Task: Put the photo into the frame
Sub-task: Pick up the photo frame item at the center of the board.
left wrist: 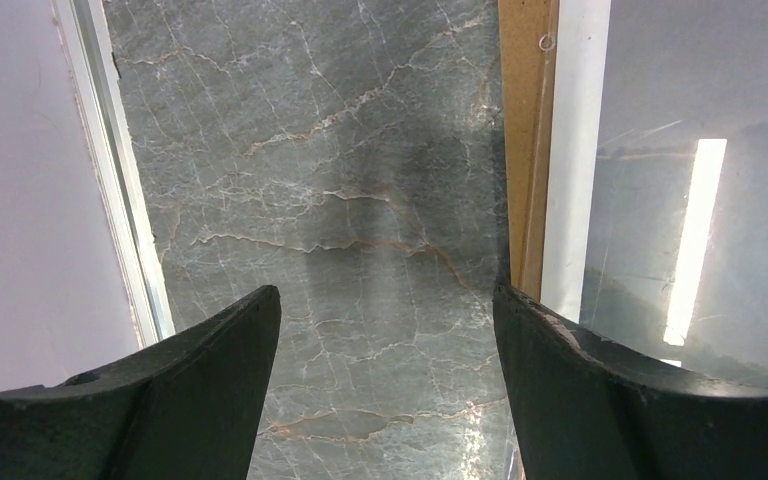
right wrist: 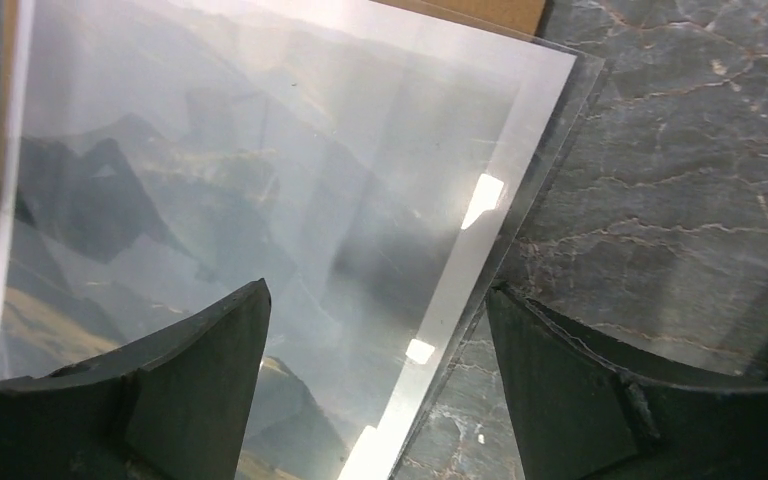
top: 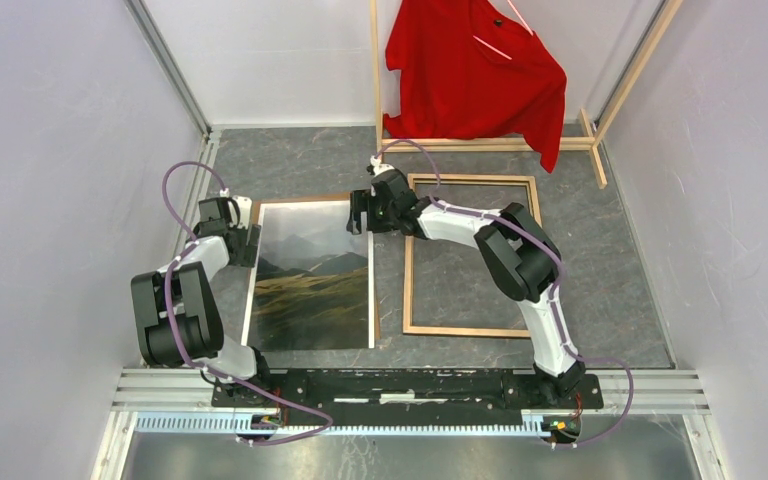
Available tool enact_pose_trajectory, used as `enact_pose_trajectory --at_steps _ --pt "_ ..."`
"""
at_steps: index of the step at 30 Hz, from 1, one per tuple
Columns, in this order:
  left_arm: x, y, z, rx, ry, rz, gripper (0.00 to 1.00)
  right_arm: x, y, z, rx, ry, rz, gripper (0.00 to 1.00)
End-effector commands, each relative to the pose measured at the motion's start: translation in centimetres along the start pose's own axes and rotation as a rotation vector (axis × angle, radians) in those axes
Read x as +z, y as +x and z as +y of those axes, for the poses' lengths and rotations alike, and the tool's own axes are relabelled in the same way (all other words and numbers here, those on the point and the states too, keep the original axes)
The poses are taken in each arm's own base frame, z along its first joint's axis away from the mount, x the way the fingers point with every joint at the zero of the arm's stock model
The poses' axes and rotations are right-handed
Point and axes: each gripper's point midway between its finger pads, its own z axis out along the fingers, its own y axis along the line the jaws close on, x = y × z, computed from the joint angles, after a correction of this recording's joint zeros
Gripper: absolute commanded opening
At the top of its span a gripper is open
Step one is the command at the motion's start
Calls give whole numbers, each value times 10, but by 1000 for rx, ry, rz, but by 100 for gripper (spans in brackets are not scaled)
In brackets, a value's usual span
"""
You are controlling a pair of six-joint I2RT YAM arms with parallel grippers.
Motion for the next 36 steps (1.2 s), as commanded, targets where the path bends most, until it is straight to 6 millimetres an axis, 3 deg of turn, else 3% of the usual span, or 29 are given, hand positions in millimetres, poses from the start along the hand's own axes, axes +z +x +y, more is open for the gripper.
enact_pose_trajectory --at_steps 1,9,15,19,27,36 --pt "8 24 -14 63 53 83 84 -19 -15 27 74 -135 -37 86" --pt "8 26 -15 72 48 78 84 -70 -51 60 94 -280 -155 83" --pt "8 28 -15 77 46 79 84 -83 -55 69 68 -324 -164 82" --pt "6 19 -9 72 31 70 84 -67 -52 40 40 -153 -139 84" --pt "-9 -52 18 -21 -19 -62 84 -32 -44 -11 -27 64 -97 87" --pt "18 -59 15 -48 -47 -44 83 -9 -29 -27 24 70 -64 87"
